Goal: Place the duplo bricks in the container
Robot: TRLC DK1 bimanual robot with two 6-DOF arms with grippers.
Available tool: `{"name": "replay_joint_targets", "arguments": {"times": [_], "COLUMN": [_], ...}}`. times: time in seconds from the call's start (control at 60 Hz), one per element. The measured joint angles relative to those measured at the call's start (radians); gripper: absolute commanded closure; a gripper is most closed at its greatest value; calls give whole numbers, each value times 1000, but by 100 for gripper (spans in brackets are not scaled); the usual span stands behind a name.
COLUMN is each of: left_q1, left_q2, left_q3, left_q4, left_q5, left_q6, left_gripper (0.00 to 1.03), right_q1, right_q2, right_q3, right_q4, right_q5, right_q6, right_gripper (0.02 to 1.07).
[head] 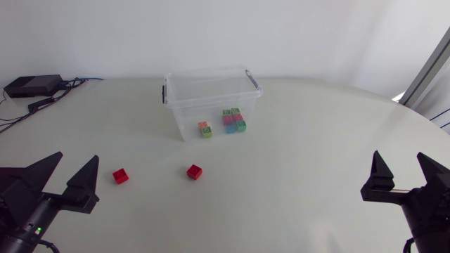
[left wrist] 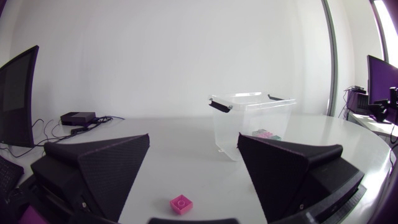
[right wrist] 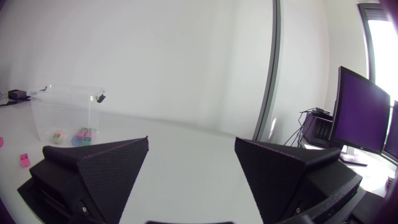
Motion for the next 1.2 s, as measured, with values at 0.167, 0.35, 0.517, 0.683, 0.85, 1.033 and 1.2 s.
{"name": "replay_joint_targets", "arguments": {"times": [0.167, 0.35, 0.517, 0.683, 0.85, 1.033, 1.2], "left_q1": [0, 0, 0, 0, 0, 11, 29], "left_q2": [0, 0, 5, 180, 476, 849, 1104], "left_q3": [0, 0, 29, 199, 451, 719, 833], "left_q4": [0, 2, -36, -94, -193, -398, -494], "left_q5": [0, 0, 0, 1, 8, 23, 26], "left_q6": [0, 0, 0, -6, -8, -8, 55], "left_gripper": [4, 4, 4, 4, 4, 5, 5], "right_q1": [0, 0, 35, 71, 93, 134, 204], "right_q2": [0, 0, 1, 171, 463, 727, 948], "right_q3": [0, 0, 1, 98, 320, 510, 645], "right_q4": [0, 0, -1, -3, -9, -76, -178], "right_q5": [0, -3, -19, -23, -23, -34, -64], "right_q6": [0, 0, 0, 0, 0, 33, 79], "right_gripper": [7, 7, 7, 7, 7, 7, 7]}}
